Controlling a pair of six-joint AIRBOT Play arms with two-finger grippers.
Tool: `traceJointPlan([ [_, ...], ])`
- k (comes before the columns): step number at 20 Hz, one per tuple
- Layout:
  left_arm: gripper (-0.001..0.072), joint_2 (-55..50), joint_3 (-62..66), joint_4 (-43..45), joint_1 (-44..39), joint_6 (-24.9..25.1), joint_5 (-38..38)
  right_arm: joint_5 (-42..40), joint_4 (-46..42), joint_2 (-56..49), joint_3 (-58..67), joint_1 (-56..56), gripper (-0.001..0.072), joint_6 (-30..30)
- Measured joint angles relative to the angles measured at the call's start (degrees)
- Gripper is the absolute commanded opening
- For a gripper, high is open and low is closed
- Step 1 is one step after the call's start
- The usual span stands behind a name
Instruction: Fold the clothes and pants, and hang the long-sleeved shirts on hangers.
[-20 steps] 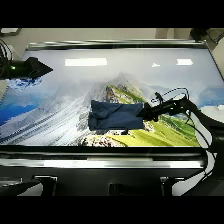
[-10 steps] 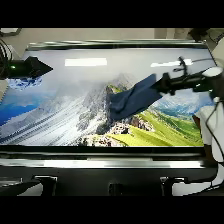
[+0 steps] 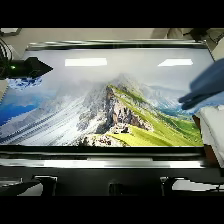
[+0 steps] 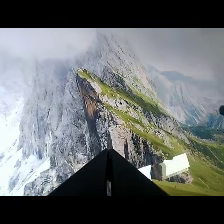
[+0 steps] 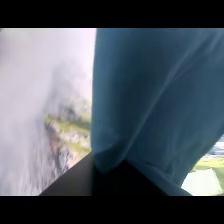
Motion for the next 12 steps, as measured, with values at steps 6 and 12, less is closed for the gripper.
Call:
traceJointPlan([
  [6,0.0022,0.0,0.0,0.0,-0.2,0.2,0.0,3.4,-1.1,2.1,1.3,-17.3,0.0035,4.8],
  [12,0.0022,0.0,0.0,0.0,-2.1,1.2,0.0,12.2,-9.6,5.0,-1.2,-26.4,0.0036,7.0],
])
